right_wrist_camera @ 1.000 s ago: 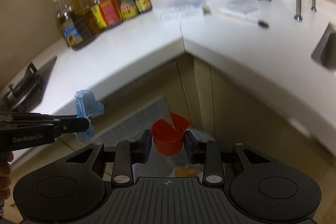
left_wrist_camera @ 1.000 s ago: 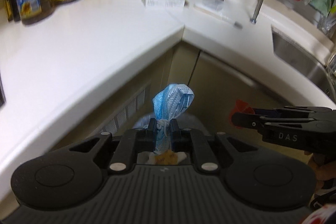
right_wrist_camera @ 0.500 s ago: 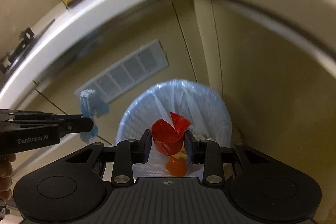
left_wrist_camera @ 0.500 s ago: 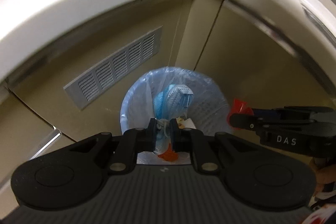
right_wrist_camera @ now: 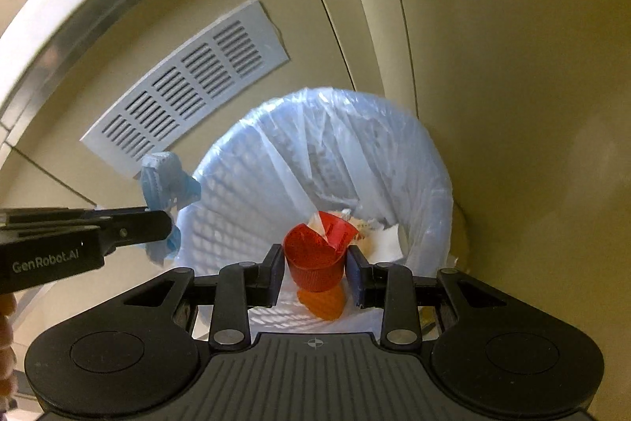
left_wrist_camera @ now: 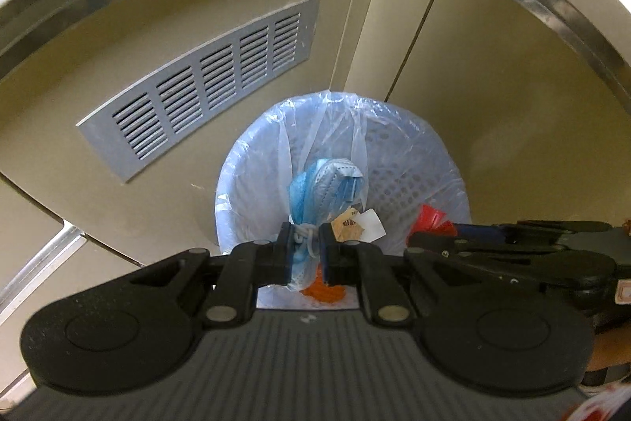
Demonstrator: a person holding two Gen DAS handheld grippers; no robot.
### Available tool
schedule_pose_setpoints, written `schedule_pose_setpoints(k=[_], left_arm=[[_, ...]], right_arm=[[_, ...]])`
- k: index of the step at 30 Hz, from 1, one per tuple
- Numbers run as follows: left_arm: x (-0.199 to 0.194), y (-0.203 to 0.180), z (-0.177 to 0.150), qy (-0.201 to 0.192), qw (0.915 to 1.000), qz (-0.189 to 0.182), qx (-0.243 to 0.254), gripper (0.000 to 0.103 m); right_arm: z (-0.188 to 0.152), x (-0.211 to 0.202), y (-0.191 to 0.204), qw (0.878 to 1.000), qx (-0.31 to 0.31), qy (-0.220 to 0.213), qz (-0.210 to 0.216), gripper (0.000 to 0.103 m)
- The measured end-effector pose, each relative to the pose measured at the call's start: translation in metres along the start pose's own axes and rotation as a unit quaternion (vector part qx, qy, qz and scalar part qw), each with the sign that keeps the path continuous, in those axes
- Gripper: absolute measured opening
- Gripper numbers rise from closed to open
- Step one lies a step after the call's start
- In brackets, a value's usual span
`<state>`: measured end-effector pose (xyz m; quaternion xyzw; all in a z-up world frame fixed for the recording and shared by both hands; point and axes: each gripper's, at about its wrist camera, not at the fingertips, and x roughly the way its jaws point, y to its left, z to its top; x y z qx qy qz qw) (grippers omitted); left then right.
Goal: Collect trash
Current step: 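Open both tools to drop the mask and cup into the bin, then raise both open tools from the bin back toward the countertop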
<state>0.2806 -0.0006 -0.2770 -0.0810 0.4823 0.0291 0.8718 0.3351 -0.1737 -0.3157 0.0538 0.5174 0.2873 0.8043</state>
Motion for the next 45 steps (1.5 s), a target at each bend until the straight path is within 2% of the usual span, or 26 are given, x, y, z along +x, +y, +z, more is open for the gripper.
schedule_pose_setpoints(k=[4,5,14,22,26,27,45], left_arm=[[0.006,0.0,0.001,0.004,1.0,0.0,0.0,0.012],[0.007,0.0,0.001,0.005,1.0,-0.001,0.0,0.012],[0.018,0.002,0.003,0.013,0.9999,-0.008,0.004,0.012],[0.029,0.001,0.005,0.023,0.9996,-0.012,0.008,0.014],[0.03,0.003,0.007,0.023,0.9996,-0.016,0.005,0.031],[0.03,0.003,0.007,0.023,0.9996,-0.016,0.006,0.032],[0.011,0.003,0.011,0.029,0.9994,-0.016,0.01,0.032]], right_arm=[[0.0,0.003,-0.003,1.0,0.006,0.001,-0.007,0.05],[0.0,0.003,-0.002,1.0,0.004,-0.001,-0.009,0.051],[0.004,-0.001,-0.006,1.0,0.005,0.001,-0.027,0.052],[0.007,-0.002,-0.008,1.0,0.008,-0.001,-0.026,0.052],[0.007,-0.004,-0.009,1.0,0.01,-0.002,-0.026,0.052],[0.006,-0.005,-0.009,1.0,0.01,-0.003,-0.026,0.052],[0.01,-0.023,0.0,1.0,-0.002,-0.01,-0.025,0.052]])
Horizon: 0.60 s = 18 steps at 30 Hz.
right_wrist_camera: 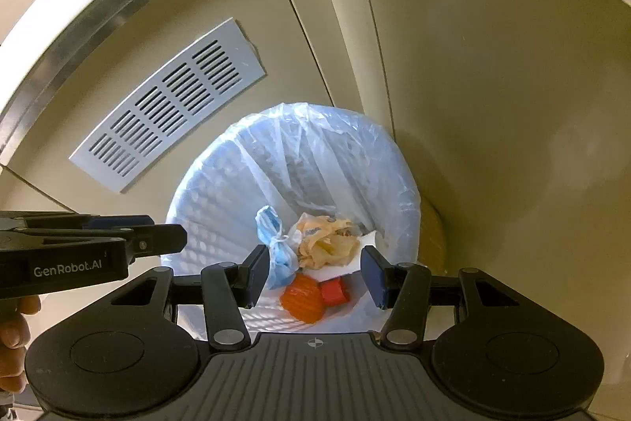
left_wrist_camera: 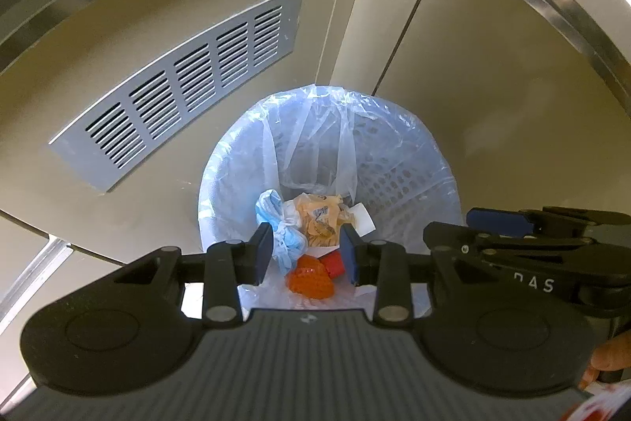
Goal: Collect trash
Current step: 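Raise both open tools from the bin back toward the countertop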
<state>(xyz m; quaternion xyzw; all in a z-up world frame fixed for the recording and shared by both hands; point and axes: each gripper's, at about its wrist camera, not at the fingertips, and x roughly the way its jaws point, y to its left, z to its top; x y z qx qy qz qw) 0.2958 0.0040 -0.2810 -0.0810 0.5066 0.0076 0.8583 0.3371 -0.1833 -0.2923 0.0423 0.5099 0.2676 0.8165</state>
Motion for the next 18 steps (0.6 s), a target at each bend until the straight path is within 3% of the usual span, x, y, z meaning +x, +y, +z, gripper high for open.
schedule_pose_setpoints(k=[18], left_arm=[[-0.06,-0.007,0.004,-0.003,0.9999,-0.002,0.011,0.033]], right_arm=[[0.007,-0.061,0.031,1.0,-0.015,-0.023,0.002,0.052]])
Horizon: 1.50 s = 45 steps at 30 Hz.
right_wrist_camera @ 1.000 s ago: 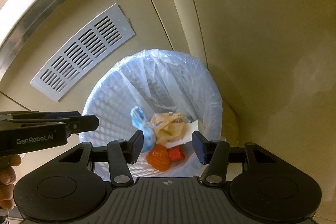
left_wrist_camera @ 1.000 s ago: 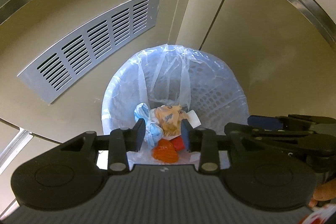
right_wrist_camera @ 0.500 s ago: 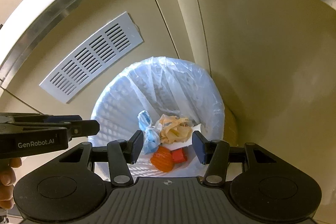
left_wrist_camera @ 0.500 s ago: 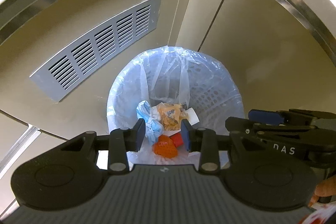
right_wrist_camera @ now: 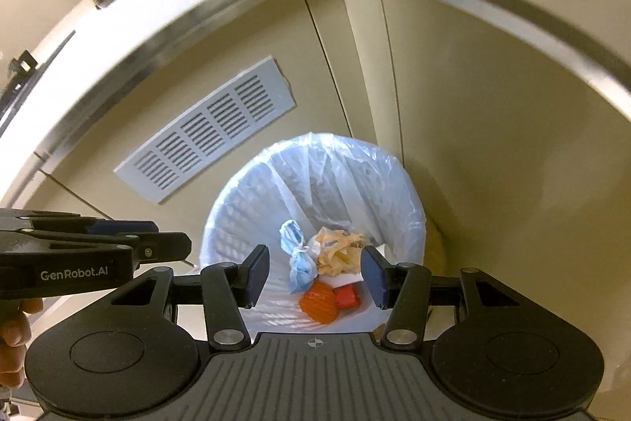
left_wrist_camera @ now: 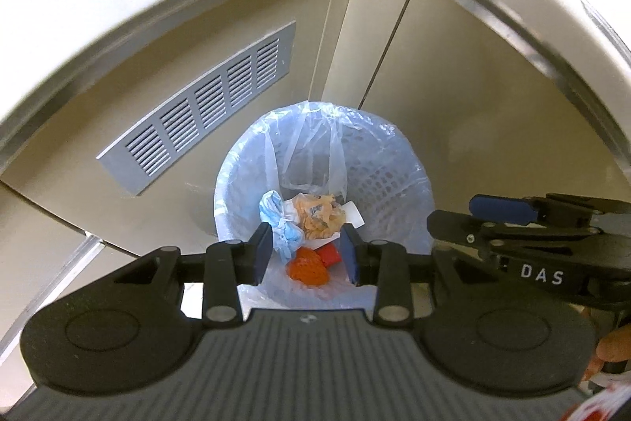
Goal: Collect trash
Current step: 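Raise both open tools from the bin back toward the countertop, then move the right tool toward the white electric toothbrush on the counter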
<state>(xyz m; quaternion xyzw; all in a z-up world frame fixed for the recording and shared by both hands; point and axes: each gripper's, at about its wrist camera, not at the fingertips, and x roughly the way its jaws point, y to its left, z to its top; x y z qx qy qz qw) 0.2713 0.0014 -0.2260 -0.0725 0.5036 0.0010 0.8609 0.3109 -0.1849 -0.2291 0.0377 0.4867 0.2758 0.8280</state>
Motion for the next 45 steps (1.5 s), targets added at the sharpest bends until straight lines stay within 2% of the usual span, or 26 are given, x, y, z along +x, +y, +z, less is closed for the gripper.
schedule_pose_setpoints(k=[8,16,24,29,36,45], left_arm=[[-0.047,-0.002,0.006,-0.02,0.9996,-0.015,0.012,0.033],[-0.099,-0.006,0.028,-0.081,0.9956,-0.035,0.03,0.036],[-0.13,-0.004,0.054,-0.131,0.989,-0.048,0.048,0.04],[-0.138,-0.006,0.071,-0.148,0.9862,-0.054,0.05,0.041],[-0.129,-0.02,0.106,-0.174,0.9819,-0.052,0.054,0.045],[-0.105,-0.054,0.168,-0.204,0.978,-0.026,0.034,0.045]], right_arm=[[0.005,-0.049,0.015,1.0,-0.009,-0.029,-0.002,0.052],[0.019,-0.092,0.029,0.997,-0.011,-0.08,-0.006,0.052],[0.037,-0.116,0.041,0.99,-0.002,-0.139,-0.017,0.052],[0.051,-0.124,0.04,0.987,-0.008,-0.157,-0.025,0.052],[0.082,-0.129,0.016,0.983,-0.025,-0.182,-0.029,0.052],[0.166,-0.114,-0.043,0.975,-0.082,-0.206,-0.017,0.052]])
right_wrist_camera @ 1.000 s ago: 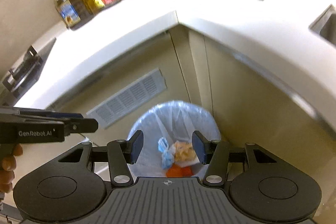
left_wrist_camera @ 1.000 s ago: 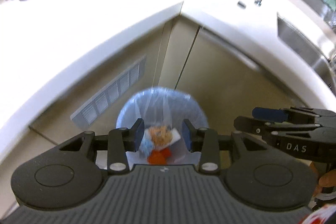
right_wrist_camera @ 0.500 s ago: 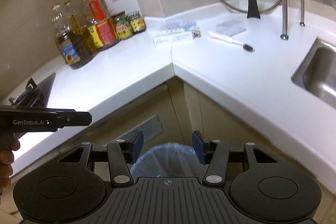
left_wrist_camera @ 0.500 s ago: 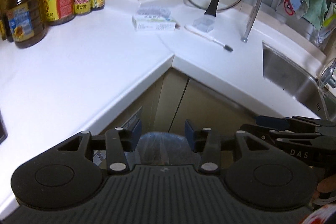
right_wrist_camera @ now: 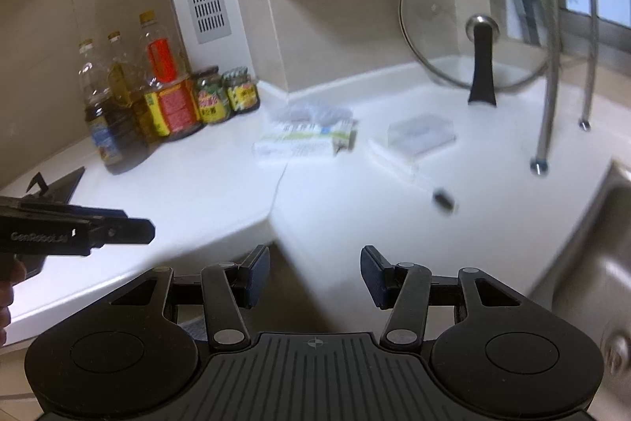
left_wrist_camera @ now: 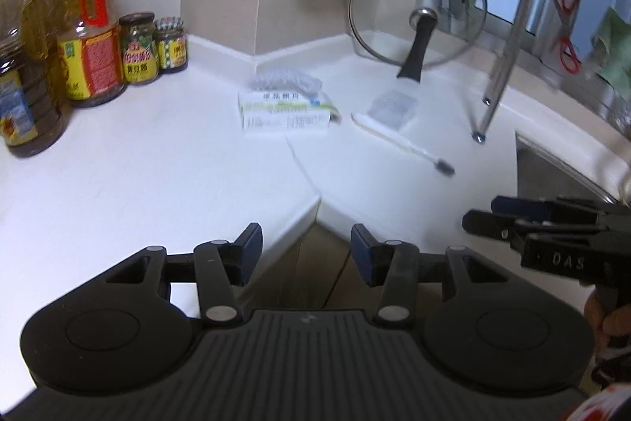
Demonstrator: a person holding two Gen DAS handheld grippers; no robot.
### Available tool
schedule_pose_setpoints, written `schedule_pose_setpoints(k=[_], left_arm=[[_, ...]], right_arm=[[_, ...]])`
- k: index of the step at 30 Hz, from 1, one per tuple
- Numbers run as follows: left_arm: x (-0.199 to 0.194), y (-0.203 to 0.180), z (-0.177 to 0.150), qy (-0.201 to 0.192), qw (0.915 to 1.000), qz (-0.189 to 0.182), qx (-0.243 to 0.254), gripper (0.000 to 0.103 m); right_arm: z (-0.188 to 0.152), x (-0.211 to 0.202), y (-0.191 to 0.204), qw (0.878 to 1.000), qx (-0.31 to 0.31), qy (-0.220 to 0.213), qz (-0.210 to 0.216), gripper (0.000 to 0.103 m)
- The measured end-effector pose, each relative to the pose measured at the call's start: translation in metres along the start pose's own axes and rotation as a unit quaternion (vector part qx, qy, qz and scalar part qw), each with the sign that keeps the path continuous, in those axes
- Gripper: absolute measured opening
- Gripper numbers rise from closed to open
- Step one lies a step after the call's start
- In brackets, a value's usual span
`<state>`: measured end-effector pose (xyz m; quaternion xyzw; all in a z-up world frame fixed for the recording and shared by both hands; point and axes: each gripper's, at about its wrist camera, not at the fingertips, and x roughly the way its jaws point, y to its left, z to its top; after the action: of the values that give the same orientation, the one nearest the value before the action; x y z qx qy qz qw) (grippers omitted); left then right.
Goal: Collect trash
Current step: 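Move the right tool toward the white electric toothbrush on the counter, then close the right tool on the toothbrush handle and lift it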
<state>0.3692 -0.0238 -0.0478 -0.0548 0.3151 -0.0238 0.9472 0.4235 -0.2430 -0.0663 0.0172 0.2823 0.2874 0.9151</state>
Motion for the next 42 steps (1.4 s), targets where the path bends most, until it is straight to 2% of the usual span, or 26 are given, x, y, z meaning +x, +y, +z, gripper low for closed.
schedule_pose_setpoints(k=[7,16,24,28,38,42], left_arm=[[0.048,-0.019,0.034,-0.012,0.9996,0.024,-0.011,0.045],[0.105,-0.03,0.063,-0.007,0.9982,0.058,-0.012,0.045],[0.134,-0.031,0.072,0.008,0.9971,0.074,-0.013,0.045],[0.142,-0.031,0.075,0.013,0.9969,0.077,-0.01,0.045],[0.154,-0.031,0.079,0.018,0.9965,0.081,-0.006,0.045],[0.155,-0.031,0.079,0.017,0.9967,0.08,-0.003,0.045]], right_arm=[[0.038,0.047,-0.057,0.999,-0.03,-0.002,0.008,0.052],[0.055,0.106,-0.096,0.998,-0.052,0.024,0.024,0.051],[0.06,0.149,-0.11,0.996,-0.066,0.049,0.038,0.051],[0.06,0.16,-0.113,0.995,-0.075,0.057,0.033,0.044],[0.056,0.172,-0.109,0.993,-0.097,0.065,0.03,0.036],[0.054,0.174,-0.105,0.992,-0.108,0.061,0.02,0.025]])
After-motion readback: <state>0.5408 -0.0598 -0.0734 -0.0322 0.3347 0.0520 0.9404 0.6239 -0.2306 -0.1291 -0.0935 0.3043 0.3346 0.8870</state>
